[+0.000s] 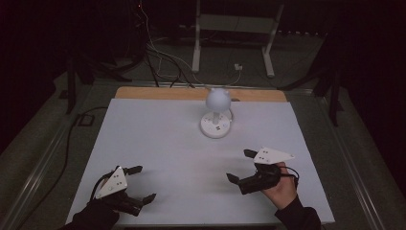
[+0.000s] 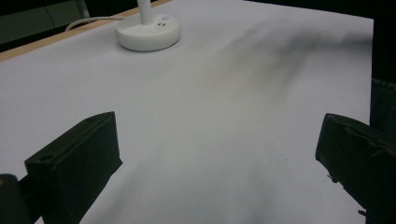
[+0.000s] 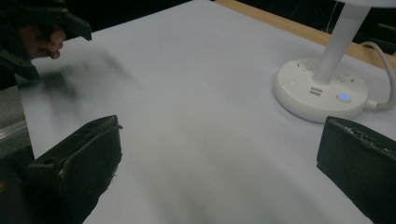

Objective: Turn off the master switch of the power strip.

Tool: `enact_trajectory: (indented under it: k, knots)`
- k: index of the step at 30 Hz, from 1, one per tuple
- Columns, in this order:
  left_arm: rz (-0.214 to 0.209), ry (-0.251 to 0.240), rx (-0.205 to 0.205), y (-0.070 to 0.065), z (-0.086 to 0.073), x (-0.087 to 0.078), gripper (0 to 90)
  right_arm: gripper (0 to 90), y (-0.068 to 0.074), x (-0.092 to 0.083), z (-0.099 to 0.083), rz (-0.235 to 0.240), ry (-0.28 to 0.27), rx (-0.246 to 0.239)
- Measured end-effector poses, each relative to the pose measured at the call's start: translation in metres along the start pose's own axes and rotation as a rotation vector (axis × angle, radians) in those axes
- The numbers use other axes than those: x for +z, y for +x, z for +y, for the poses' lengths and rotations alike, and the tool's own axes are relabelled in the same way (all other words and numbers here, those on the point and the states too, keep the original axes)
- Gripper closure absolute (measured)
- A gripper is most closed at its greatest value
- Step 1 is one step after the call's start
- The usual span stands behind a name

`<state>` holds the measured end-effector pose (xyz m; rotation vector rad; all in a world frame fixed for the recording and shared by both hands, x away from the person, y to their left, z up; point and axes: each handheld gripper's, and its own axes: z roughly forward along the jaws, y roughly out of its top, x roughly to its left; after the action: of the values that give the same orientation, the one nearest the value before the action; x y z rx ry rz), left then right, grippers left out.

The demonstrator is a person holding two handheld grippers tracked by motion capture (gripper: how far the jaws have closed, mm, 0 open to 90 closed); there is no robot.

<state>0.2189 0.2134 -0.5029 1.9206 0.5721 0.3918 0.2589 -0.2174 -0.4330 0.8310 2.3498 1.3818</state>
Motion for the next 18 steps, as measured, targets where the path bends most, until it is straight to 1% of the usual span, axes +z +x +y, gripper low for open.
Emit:
enact_trajectory:
  k: [4,6,9,12,18]
  knots:
    - [0.0,0.002,0.004,0.0,0.0,0.0,0.4,0.0,-0.002,0.0,0.007,-0.011,-0.008,-0.009]
    - [0.0,0.001,0.004,0.0,0.0,0.0,0.4,0.0,-0.004,0.0,0.011,-0.011,-0.014,-0.004]
    - [-0.001,0.002,0.005,0.0,0.0,0.0,0.4,0.0,-0.007,0.0,0.016,-0.021,-0.022,-0.008]
    - [0.0,0.003,0.005,0.0,0.0,0.0,0.4,0.0,-0.011,0.0,0.021,-0.031,-0.027,-0.001]
    - [0.0,0.004,0.008,0.0,0.0,0.0,0.4,0.0,-0.018,0.004,0.03,-0.045,-0.029,0.001]
